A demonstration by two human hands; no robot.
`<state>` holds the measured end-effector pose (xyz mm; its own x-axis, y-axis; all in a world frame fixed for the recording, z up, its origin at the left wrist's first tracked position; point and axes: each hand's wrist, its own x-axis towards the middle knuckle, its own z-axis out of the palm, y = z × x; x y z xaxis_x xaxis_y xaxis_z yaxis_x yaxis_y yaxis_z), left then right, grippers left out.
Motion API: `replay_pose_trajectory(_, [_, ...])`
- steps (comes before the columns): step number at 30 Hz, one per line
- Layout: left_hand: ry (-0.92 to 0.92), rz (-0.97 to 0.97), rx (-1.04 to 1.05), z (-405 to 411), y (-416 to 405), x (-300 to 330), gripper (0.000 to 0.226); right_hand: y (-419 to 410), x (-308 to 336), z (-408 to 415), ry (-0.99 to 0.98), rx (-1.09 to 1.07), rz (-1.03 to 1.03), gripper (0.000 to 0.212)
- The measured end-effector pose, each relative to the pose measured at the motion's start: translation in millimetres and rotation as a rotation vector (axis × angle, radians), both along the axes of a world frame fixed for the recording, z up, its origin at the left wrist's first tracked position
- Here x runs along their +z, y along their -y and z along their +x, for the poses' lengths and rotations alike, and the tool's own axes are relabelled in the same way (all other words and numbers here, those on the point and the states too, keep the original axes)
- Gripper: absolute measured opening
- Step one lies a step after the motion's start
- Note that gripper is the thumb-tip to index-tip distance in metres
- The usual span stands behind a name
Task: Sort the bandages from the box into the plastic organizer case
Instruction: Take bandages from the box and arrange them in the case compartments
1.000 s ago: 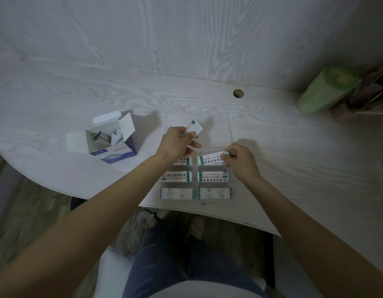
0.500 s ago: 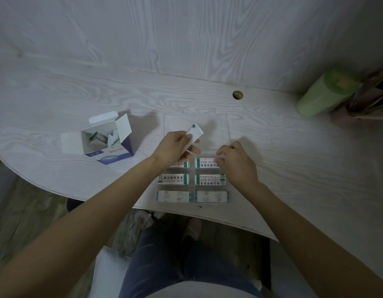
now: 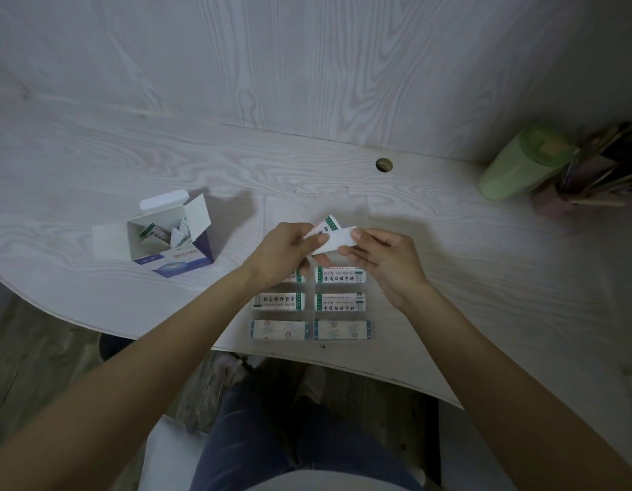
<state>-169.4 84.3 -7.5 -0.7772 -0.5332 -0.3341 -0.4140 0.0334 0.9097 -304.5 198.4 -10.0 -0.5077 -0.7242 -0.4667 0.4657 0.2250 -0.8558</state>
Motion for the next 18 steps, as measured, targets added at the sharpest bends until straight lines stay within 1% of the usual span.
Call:
replay_pose_trajectory(6, [-0.044,-0.079,0.009,4.8,-0.1,-1.2,0.015,-4.4,3.7,-4.1,0.092,0.009,-0.048,0.009])
replay_pose_trajectory(10, [0.060,-0.288,-0.079,7.7,3.3,-0.7,0.021,-2.9,2.9,-4.5,0.139,0.037,-0.058,0.012])
replay_pose_trajectory(12, [0.065,-0.303,-0.086,9.2,3.6,-3.5,0.019,-1.9,1.7,-4.4,0.148,0.036,-0.039,0.021])
replay_pose_trajectory(13, [0.059,-0.289,-0.085,10.0,3.2,-4.9,0.016,-1.1,0.3,-4.5,0.123,0.044,-0.023,0.022])
replay_pose_trajectory(14, [0.051,-0.272,-0.076,11.0,2.8,-6.2,0.017,-0.4,-0.9,-4.2,0.078,0.066,-0.006,0.019])
replay_pose_trajectory(16, [0.026,-0.230,-0.038,12.9,2.4,-8.1,0.023,-0.4,-6.5,-5.1,-0.045,0.140,0.046,0.006])
replay_pose_trajectory(18, [0.006,-0.192,0.014,14.1,2.0,-9.0,0.027,-1.4,-12.4,-7.4,-0.165,0.198,0.115,0.012])
